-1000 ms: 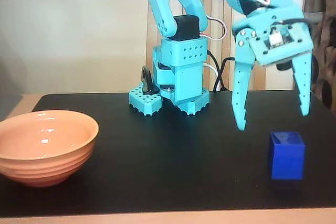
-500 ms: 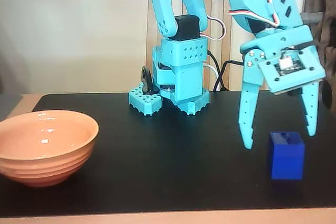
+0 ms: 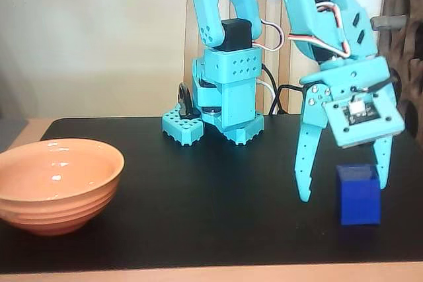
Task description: Place the blue cube in the orange bowl.
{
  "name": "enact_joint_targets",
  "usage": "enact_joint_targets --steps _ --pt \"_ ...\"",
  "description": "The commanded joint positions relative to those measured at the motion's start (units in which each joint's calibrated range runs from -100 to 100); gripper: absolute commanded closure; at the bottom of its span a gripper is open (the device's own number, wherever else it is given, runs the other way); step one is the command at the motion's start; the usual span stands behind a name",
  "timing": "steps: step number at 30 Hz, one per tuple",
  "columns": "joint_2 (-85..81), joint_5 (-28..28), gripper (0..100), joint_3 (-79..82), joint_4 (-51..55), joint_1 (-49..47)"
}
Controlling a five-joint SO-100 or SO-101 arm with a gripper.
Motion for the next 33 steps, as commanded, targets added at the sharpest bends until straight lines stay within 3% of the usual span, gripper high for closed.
enact_joint_targets --steps 1,9,14,33 --pt "-0.1 0.5 68 1.1 -1.5 -0.5" --pt "-0.3 1.6 69 1.8 -1.6 -0.6" --pt "-0.4 2.8 83 1.2 -4.1 -0.2" --pt "-4.6 3.8 87 1.7 -4.9 0.2"
